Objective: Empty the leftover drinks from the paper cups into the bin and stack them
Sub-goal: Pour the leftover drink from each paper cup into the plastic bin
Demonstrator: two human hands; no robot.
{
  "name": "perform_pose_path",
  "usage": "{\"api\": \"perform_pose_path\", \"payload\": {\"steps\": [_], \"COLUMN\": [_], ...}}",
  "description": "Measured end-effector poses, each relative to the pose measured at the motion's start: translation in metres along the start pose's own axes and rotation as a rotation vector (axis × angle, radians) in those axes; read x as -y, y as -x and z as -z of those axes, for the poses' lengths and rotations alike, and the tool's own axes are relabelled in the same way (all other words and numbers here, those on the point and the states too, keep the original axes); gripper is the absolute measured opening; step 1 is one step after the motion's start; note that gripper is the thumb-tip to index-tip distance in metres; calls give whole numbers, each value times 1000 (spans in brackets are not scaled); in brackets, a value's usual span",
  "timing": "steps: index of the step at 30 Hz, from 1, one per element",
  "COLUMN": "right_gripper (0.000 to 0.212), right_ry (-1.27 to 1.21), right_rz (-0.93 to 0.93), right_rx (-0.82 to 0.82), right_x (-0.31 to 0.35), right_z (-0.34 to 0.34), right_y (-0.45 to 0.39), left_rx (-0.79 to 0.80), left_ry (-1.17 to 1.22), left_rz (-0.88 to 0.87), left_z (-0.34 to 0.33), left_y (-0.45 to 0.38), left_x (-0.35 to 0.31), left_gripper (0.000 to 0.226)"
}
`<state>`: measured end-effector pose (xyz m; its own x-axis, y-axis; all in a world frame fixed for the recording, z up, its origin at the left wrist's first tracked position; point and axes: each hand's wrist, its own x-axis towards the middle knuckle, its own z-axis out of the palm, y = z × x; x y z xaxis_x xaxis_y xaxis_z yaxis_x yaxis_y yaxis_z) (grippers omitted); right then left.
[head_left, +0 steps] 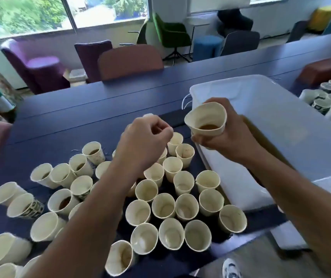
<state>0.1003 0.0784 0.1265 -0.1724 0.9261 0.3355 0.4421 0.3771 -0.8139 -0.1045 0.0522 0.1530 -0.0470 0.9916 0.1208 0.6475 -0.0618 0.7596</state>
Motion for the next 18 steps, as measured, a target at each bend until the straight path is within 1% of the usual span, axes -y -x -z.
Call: {"api": "perform_pose_path", "payload": {"steps": [2, 3, 5, 8, 15, 18], "right_gripper": [72, 72, 72, 71, 67, 68], "right_ry": [75, 145, 280, 407, 638, 680], "right_rz": [-27, -38, -79, -144, -262, -303], "right_rx": [-29, -38, -37, -38, -17, -14], "right_x": [-14, -22, -39, -61, -102, -116], "right_z": [23, 35, 53, 76, 97, 97], "right_y": [2, 3, 5, 9, 11, 11], "left_rx": [75, 121, 219, 341, 473, 472], "left_ry": [-9, -20, -80, -159, -248, -343], "left_rz": [-46, -66, -99, -175, -286, -328], "left_z": [-25, -39, -67, -103, -144, -152], "left_y": [3, 6, 14, 27, 20, 16], "left_x": [-9, -13, -19, -21, -18, -14], "left_gripper": [7, 9, 22, 45, 81, 90]}}
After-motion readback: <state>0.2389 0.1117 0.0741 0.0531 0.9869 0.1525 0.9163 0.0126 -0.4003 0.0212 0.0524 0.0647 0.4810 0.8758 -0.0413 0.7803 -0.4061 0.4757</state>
